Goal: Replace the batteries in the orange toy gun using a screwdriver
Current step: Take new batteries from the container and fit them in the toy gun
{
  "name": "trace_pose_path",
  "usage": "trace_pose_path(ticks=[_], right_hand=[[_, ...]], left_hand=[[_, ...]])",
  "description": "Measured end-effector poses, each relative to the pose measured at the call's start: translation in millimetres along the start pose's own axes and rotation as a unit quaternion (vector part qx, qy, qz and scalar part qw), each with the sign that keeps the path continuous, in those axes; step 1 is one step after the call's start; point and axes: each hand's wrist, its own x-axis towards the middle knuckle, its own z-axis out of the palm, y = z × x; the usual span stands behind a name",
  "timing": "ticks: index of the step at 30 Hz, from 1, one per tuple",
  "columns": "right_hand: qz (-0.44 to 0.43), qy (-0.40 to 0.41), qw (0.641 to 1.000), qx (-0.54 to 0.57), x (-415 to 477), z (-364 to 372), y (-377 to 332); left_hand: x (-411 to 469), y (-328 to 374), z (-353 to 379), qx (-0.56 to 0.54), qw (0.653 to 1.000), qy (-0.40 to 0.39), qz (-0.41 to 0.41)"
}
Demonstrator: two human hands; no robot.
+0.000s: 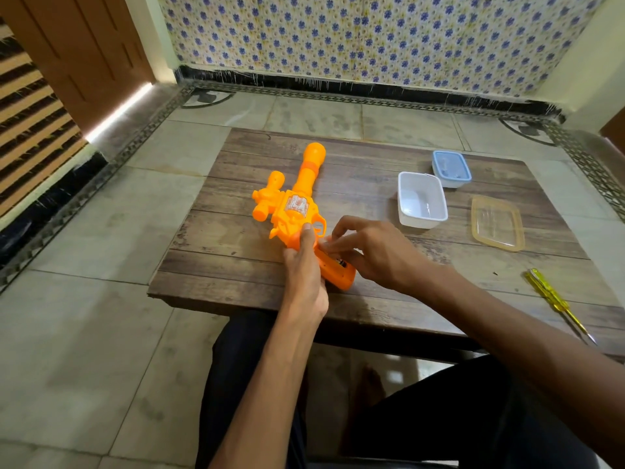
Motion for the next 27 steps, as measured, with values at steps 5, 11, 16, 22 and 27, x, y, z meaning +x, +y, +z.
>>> trace_pose_path(ticks=[5,11,16,22,27], right_hand=[[0.000,-0.006,1.000,0.010,-11,6,6],[0.162,0.078,0.978,0.105,-4,-1,6],[0.517,0.054,0.678,0.520,11,-21,6],[0.495,-0.024,0.546,0.676,5,-28,8],[0.451,-0.033,0.677,0.580,1,-33,4]], left_hand=[[-4,-3,2,0.008,1.000,-0.002,0.023],[-3,-5,5,0.020,0.999,-0.037,0.005],[0,-9,0,0.011,0.998,-0.058,-0.004],[6,-8,-6,-0.008,0.998,-0.066,-0.016],[4,-8,-5,0.008,0.998,-0.064,-0.012]])
